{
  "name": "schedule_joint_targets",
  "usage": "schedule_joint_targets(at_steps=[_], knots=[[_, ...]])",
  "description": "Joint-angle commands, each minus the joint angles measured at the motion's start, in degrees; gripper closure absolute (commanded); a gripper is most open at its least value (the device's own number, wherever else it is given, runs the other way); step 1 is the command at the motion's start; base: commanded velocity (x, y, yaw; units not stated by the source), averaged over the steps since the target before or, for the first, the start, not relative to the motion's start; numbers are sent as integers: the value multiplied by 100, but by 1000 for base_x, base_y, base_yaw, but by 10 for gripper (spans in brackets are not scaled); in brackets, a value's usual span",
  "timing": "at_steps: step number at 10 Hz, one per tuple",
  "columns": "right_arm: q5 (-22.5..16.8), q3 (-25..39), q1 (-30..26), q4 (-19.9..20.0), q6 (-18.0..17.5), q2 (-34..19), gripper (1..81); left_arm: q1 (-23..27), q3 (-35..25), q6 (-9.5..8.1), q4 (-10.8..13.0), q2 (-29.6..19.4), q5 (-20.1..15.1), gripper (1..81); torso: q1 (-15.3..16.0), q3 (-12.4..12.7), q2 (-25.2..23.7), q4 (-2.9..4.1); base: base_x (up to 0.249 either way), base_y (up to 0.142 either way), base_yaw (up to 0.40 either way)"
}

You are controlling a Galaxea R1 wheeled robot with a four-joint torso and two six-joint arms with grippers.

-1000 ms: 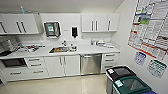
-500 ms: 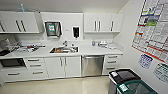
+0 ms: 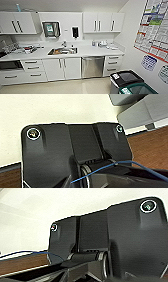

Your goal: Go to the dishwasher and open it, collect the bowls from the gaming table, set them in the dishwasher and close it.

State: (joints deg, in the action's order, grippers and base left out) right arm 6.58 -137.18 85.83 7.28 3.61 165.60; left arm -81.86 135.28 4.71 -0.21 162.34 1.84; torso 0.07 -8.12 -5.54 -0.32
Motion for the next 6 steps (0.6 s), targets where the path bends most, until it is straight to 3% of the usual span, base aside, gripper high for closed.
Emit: schedule_joint_targets(at_steps=[1,6], knots=[[-307,96,-264,11,26,-7,10,297,-63,22,-41,-79,-298,10,0,0,0,0,133,0,0],[-307,96,-264,11,17,-7,10,297,-63,22,-41,-70,-298,10,0,0,0,0,133,0,0]])
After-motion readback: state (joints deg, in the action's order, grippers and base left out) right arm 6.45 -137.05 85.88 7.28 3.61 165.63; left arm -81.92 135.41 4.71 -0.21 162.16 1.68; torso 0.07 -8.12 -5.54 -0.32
